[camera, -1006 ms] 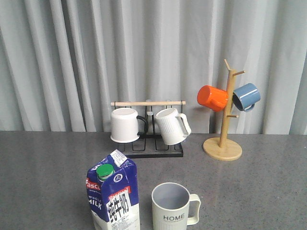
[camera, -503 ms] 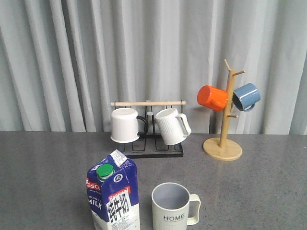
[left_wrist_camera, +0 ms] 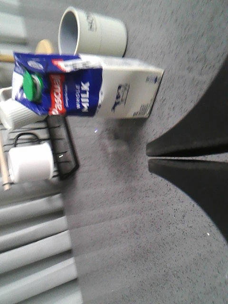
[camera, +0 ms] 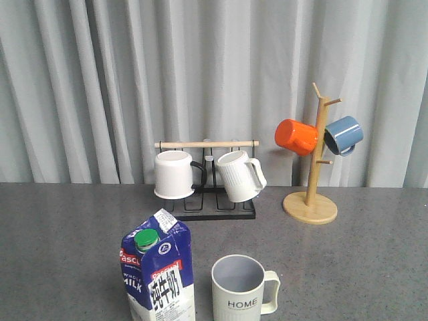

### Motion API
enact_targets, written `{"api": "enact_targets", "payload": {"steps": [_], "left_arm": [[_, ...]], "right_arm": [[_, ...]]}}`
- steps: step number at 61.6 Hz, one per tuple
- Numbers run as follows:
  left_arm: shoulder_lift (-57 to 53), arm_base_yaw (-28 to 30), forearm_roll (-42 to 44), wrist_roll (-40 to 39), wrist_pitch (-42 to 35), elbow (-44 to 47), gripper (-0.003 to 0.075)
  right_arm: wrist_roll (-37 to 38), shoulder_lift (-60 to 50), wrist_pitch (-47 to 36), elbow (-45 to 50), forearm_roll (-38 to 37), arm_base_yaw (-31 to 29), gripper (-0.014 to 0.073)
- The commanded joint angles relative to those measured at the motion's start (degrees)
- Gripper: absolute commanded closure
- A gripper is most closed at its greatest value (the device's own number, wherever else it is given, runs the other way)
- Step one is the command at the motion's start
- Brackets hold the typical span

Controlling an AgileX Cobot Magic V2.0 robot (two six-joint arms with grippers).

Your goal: Place milk next to cup

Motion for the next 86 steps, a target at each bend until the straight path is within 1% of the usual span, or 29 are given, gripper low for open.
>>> {"api": "enact_targets", "payload": {"steps": [1, 6, 12, 17, 25, 31, 42, 60, 65, 69, 74, 86], "left_arm": [[-2.47, 1.5, -2.44, -0.65, -18.31, 7.89, 0.0728], [-5.04, 3.52, -4.17, -0.65, -24.36, 14.46, 0.0728], [-8.26, 6.24, -6.66, -0.65, -26.95, 19.51, 0.0728], [-11.32, 8.62, -6.86, -0.1, -20.91, 19.13, 0.0728], [-16.7, 12.04, -4.88, 0.08, -17.81, 19.24, 0.0728], [-21.28, 13.44, -3.52, 0.08, -14.73, 19.24, 0.0728], [-20.24, 13.87, -1.36, 0.08, -12.13, 19.24, 0.0728], [-20.24, 13.87, -1.37, -1.31, -12.8, 19.24, 0.0728], [-20.24, 13.87, 1.41, -4.0, -13.06, 19.24, 0.0728], [-20.24, 13.87, 4.77, -8.15, -13.06, 19.24, 0.0728], [-20.24, 13.87, 5.08, -11.28, -13.06, 19.24, 0.0728], [-20.24, 13.87, 5.08, -11.51, -13.0, 19.24, 0.0728]], "right_arm": [[-0.14, 0.02, -3.58, -1.62, -0.77, -0.4, 0.0599], [-0.14, 0.02, -3.58, -1.62, -0.77, -0.4, 0.0599], [-0.14, 0.02, -3.58, -1.62, -0.77, -0.4, 0.0599], [-0.14, 0.02, -3.58, -1.62, -0.77, -0.4, 0.0599], [-0.14, 0.02, -3.58, -1.62, -0.77, -0.4, 0.0599], [-0.14, 0.02, -3.68, -1.62, -0.77, -0.4, 0.0599], [-0.14, 0.02, -3.24, -1.62, -0.77, -0.4, 0.0599], [-0.14, 0.02, -3.22, -1.62, -0.77, -0.4, 0.0599], [-0.14, 0.02, -3.22, -1.62, -0.77, -0.4, 0.0599], [-0.14, 0.02, -3.22, -1.62, -0.77, -0.4, 0.0599], [-0.14, 0.02, -3.22, -1.62, -0.77, -0.4, 0.0599], [-0.14, 0.02, -3.22, -1.62, -0.77, -0.4, 0.0599]]}}
